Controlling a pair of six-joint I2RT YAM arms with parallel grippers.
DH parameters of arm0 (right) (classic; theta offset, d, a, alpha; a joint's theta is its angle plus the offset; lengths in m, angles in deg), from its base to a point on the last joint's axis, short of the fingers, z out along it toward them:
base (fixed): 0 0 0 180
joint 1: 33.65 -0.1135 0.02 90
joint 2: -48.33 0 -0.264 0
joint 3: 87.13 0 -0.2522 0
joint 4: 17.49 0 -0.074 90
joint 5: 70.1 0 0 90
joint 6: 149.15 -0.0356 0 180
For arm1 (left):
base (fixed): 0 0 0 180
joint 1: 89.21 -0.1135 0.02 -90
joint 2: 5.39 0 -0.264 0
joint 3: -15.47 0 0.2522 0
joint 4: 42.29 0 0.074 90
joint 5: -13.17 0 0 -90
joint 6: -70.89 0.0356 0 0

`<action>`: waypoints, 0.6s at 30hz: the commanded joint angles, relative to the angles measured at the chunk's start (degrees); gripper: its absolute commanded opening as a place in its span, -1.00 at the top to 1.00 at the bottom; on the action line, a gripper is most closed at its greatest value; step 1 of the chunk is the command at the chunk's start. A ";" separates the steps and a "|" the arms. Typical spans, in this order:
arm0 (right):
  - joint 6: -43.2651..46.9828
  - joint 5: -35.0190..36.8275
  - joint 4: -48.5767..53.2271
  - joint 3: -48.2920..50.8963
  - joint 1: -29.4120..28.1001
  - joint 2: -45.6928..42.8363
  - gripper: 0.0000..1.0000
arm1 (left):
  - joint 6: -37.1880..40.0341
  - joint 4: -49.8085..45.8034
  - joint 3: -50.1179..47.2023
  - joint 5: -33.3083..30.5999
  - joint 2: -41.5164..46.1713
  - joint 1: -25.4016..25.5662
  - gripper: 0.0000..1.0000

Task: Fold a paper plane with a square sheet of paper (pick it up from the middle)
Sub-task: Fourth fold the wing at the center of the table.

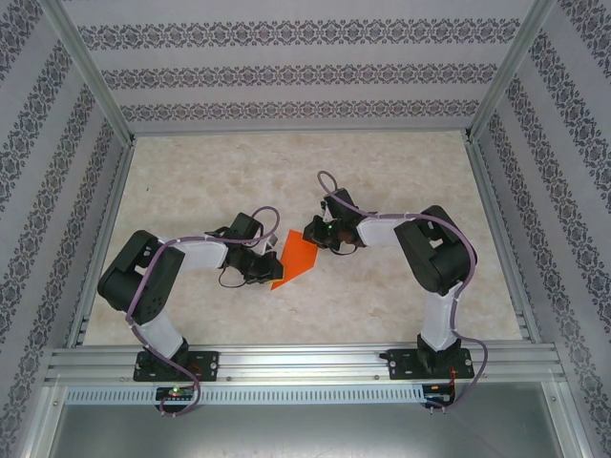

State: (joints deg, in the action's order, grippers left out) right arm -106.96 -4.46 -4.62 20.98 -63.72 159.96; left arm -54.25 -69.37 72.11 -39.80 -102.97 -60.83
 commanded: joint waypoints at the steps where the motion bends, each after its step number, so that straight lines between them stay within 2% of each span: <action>1: 2.70 4.76 -0.49 0.02 3.53 2.30 0.76 | 1.33 -5.91 -2.98 -5.27 -1.96 -0.49 0.78; 11: 6.29 3.93 3.79 -3.91 5.98 -0.87 0.68 | 1.67 -6.03 -2.26 -3.50 -1.50 -0.50 0.76; 14: 6.44 3.73 5.06 -3.91 5.90 -3.71 0.61 | 1.44 -5.65 -1.54 -2.82 -0.96 -0.52 0.75; 18: 5.00 4.87 4.56 -0.44 4.48 -10.25 0.40 | -0.55 -3.97 0.17 0.17 1.15 -0.52 0.67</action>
State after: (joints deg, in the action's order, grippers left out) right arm -102.41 -1.33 -0.27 19.04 -58.08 155.57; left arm -54.16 -69.39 72.09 -38.90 -102.56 -60.98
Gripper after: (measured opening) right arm 0.291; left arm 0.156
